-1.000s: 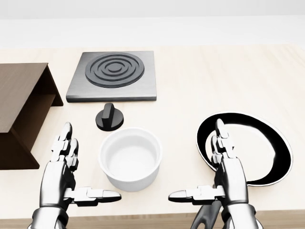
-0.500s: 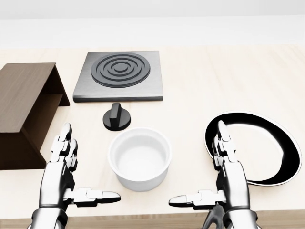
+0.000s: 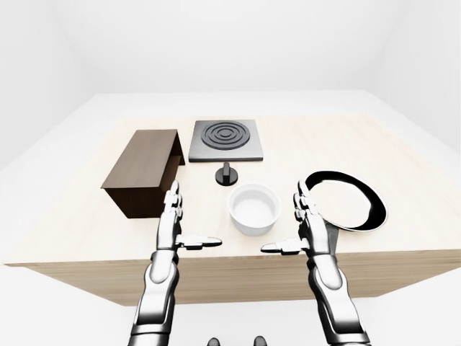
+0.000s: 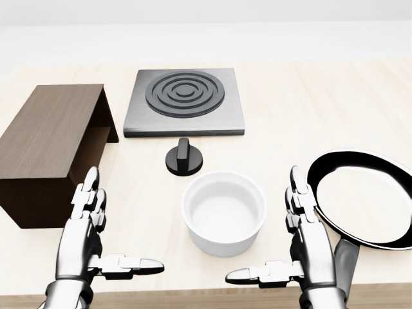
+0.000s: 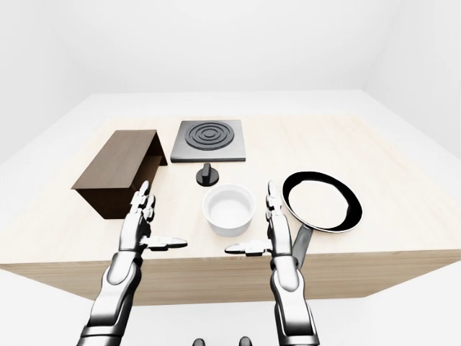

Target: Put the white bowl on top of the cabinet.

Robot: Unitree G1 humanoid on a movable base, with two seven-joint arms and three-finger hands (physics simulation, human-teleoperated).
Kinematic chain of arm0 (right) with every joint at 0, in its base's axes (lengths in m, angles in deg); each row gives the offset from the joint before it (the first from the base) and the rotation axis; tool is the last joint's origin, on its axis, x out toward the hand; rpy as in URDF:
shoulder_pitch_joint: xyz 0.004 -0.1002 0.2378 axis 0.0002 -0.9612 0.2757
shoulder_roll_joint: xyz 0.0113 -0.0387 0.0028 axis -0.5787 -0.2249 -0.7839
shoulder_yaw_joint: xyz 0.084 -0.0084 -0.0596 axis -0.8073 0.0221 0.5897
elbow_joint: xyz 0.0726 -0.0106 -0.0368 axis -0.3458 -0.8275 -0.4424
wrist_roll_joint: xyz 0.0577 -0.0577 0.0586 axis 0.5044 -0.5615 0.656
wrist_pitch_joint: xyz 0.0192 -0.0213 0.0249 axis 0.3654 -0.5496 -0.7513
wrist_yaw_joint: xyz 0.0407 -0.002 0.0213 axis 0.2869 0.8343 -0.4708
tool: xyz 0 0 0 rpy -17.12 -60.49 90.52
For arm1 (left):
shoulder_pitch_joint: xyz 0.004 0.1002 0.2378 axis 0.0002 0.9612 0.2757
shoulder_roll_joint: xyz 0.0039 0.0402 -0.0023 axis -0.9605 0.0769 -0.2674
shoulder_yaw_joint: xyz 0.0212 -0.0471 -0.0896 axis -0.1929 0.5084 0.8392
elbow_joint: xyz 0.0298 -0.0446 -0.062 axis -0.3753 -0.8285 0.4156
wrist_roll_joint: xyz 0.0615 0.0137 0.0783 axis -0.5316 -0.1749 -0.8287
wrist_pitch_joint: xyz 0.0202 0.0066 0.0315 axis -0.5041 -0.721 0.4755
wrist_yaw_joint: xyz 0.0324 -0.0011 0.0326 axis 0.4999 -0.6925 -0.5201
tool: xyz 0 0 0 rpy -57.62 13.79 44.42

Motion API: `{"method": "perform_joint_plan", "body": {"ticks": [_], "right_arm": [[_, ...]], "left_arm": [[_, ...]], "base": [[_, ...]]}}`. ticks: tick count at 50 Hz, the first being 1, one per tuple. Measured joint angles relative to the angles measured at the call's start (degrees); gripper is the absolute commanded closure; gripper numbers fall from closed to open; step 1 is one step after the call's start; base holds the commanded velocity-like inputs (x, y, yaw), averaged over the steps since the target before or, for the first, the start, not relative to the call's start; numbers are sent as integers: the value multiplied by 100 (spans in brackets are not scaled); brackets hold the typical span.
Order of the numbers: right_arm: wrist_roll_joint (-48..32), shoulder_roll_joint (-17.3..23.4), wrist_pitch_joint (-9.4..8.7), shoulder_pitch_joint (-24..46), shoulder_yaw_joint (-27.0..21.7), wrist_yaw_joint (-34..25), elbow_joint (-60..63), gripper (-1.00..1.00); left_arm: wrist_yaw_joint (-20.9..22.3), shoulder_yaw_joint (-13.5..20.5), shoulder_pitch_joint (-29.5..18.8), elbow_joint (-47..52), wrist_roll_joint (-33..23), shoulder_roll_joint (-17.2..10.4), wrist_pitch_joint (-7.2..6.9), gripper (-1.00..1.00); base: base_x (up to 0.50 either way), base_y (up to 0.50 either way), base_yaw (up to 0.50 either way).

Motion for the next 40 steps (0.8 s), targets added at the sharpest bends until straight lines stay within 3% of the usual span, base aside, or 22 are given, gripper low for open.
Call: {"method": "perform_joint_plan", "body": {"ticks": [16,22,33,40], "right_arm": [[27,15,-50,-9,-58,54,88,-100],[50,45,-151,16,-159,87,182,-100],[68,91,-351,6,-330,65,431,-100],[74,109,-445,-2,-418,34,558,-100]], "left_arm": [[-92,-198,-115,-319,-378,62,-12,-100],[-317,-343,-238,-387,-781,116,-173,-100],[-828,-797,-442,-228,-1817,330,-684,-100],[-1109,-1086,-584,-238,-2434,505,-698,-100]], "base": [[0,0,0],[0,0,0],[0,0,0],[0,0,0]]}}
